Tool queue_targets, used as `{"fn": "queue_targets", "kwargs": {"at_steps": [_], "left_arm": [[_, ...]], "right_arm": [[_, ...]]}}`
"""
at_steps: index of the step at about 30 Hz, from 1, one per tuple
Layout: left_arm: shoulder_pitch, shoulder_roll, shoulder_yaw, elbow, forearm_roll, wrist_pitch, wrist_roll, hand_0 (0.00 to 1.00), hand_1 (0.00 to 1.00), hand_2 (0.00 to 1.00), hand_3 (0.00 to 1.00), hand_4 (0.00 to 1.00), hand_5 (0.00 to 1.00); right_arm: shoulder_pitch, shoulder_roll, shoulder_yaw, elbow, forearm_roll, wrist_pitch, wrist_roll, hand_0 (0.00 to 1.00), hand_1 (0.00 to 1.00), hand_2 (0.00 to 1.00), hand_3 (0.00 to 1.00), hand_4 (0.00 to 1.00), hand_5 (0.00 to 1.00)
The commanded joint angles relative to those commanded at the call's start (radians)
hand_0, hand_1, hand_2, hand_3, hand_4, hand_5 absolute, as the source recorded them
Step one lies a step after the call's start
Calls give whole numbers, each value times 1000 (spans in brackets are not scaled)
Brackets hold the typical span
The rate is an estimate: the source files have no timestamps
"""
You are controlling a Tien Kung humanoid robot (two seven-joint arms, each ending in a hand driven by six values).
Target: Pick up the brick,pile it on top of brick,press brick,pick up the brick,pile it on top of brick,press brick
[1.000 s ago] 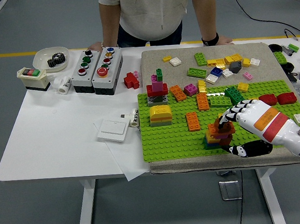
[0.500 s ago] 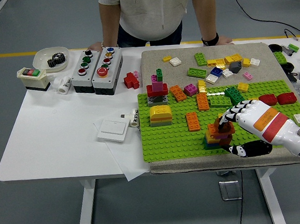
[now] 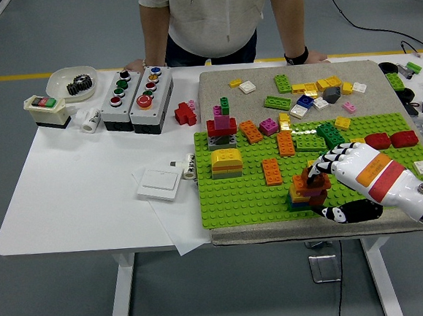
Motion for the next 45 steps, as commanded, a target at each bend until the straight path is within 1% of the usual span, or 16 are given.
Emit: {"fn": "queue_targets", "kwargs": {"at_steps": [20,36,41,42,45], "left_arm": [[-4,1,2,0,-3,1,-1,796,786,787,590,655,677],[3,-1,-5,0,8,-1,4,795,788,788,591,655,678],[4,0,-7,0,12,-3,6,795,788,788,591,655,678],[4,0,-7,0,12,-3,6,796,788,787,591,656,678],[6,0,-8,0,13,-3,6,796,788,787,591,656,678]], "right_arm": [[0,1,-8,-1,-12,8,-5,590,576,636,571,779,460],[-4,1,-15,0,-12,11,-6,585,574,633,569,779,458],[-6,1,-6,8,-5,-9,-2,585,574,633,569,779,458],[-6,1,-5,9,-4,-10,-2,596,594,641,570,779,460],[-10,0,8,18,4,-33,3,596,594,641,570,779,460]]}}
